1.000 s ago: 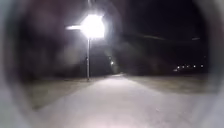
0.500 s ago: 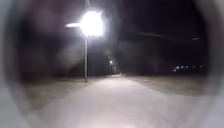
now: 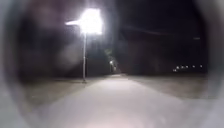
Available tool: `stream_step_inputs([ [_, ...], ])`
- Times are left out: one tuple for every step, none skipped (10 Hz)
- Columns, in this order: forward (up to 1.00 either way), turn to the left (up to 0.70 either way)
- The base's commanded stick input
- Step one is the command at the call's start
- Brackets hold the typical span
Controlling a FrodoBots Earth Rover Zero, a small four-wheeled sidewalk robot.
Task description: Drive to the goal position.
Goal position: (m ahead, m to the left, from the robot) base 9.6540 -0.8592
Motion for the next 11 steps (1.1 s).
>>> stream_step_inputs([
  [0.70,0.00],
  [0.70,0.00],
  [0.70,0.00],
  [0.70,0.00],
  [0.70,0.00],
  [0.70,0.00],
  [0.70,0.00],
  [0.70,-0.09],
  [0.70,-0.14],
  [0.70,-0.02],
  [0.70,0.00],
])
